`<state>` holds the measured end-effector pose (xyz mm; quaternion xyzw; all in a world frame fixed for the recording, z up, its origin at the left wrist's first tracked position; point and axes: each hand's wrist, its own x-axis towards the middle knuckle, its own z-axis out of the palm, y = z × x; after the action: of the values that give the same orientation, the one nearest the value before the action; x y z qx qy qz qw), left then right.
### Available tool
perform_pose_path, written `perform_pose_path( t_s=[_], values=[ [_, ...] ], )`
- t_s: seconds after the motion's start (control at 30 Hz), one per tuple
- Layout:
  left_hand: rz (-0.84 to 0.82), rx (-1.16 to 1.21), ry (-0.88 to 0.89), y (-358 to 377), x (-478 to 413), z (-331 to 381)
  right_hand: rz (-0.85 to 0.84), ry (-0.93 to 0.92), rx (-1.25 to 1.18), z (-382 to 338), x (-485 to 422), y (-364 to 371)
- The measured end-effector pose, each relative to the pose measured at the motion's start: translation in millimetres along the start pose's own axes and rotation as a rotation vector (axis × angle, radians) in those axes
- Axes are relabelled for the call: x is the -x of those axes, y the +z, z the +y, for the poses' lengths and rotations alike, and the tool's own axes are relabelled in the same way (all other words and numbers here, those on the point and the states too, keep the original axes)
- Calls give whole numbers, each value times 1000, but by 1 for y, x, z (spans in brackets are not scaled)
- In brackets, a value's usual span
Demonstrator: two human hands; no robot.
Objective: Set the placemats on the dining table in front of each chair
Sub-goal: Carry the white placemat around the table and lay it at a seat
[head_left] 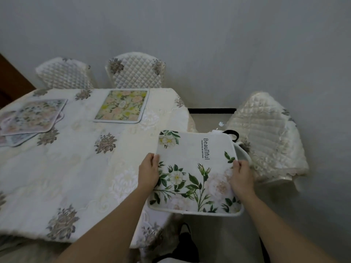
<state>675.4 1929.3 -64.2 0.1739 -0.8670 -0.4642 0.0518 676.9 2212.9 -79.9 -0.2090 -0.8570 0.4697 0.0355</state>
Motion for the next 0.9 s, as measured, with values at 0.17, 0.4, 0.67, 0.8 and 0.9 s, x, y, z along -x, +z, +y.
perform_pose_path(
  t_s=[0.17, 0.4, 0.67, 0.8, 0.9],
  values=[
    [18, 16, -57, -12, -67, -19, -70, -3, 56, -32, -42, 50],
    [-54, 55, -180, -26, -152, -52, -142, -5, 108, -56, -93, 116],
    [-70, 88, -289, -25, -218, -80, -220, 17, 122, -60, -136, 172],
    [-84, 47, -332, -27, -238, -89, -286, 54, 123, -58, -145, 188],
    [-84, 18, -363, -29, -250, -95, -341, 97, 163, -54, -150, 197]
  ],
)
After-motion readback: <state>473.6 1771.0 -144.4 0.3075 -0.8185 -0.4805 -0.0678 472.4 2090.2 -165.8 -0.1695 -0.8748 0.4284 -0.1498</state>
